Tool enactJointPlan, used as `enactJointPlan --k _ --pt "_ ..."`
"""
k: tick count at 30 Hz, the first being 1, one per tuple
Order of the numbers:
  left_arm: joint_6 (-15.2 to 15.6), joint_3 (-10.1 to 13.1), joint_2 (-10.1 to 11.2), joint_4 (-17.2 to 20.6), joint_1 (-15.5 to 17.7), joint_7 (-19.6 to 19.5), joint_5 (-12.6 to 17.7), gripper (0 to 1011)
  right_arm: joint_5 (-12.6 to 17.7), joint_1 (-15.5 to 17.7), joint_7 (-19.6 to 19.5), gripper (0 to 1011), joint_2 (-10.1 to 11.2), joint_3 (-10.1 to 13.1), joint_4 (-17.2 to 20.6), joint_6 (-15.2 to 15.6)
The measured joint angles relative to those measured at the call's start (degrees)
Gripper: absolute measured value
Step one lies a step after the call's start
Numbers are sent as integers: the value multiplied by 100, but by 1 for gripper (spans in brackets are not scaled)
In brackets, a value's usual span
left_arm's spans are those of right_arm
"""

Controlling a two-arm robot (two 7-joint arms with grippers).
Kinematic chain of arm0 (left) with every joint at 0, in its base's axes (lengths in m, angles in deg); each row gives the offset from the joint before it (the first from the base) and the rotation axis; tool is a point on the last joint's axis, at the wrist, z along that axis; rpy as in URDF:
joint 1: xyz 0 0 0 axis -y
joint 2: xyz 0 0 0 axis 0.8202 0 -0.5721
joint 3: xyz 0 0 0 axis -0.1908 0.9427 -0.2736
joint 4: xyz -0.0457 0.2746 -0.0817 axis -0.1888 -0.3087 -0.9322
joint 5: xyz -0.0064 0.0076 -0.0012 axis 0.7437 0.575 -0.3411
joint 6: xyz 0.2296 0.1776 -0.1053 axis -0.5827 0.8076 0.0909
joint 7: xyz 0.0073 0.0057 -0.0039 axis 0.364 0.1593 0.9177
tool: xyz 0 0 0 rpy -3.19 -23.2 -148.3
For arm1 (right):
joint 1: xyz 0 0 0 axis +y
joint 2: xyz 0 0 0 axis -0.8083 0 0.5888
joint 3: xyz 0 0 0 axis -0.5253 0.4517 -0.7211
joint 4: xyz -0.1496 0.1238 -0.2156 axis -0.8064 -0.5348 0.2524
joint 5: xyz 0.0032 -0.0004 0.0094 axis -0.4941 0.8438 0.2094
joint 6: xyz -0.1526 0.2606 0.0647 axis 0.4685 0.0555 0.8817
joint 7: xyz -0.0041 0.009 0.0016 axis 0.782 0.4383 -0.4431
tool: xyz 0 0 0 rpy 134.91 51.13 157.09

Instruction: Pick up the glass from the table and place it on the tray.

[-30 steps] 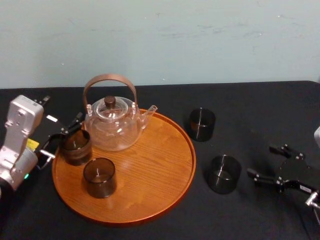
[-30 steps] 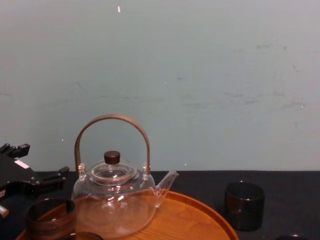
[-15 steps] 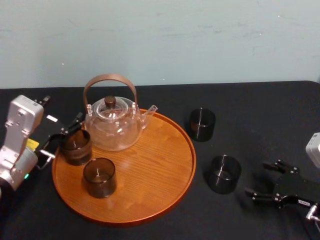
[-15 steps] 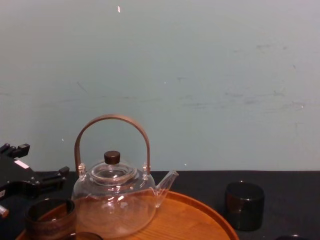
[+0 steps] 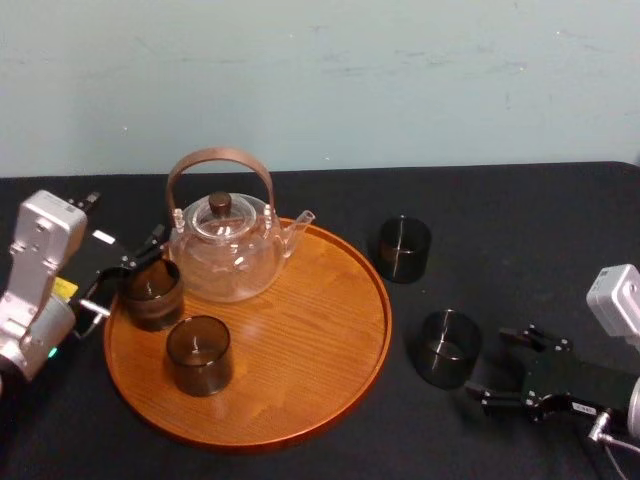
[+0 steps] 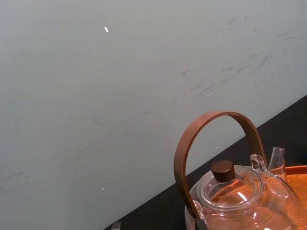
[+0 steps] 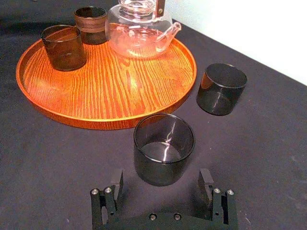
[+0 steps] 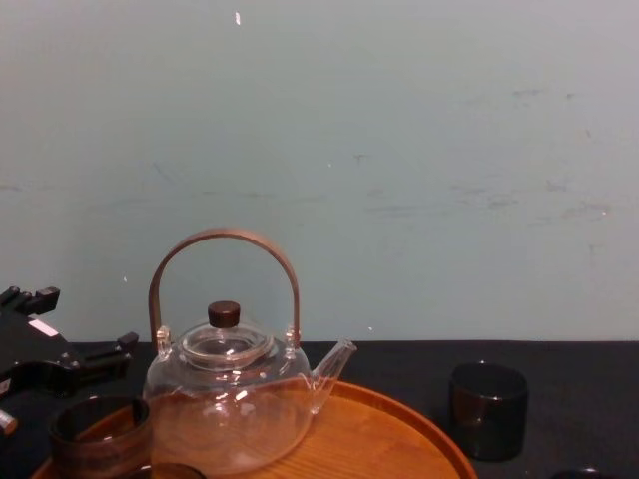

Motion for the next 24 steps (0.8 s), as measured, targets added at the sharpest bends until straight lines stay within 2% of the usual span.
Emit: enactJointPlan --k 13,24 --pt "0 0 0 0 0 0 0 1002 -33 -309 -17 1002 -282 -160 -238 213" --pt "0 0 0 0 0 0 0 1001 -94 -527 -9 1002 -402 -294 -361 303"
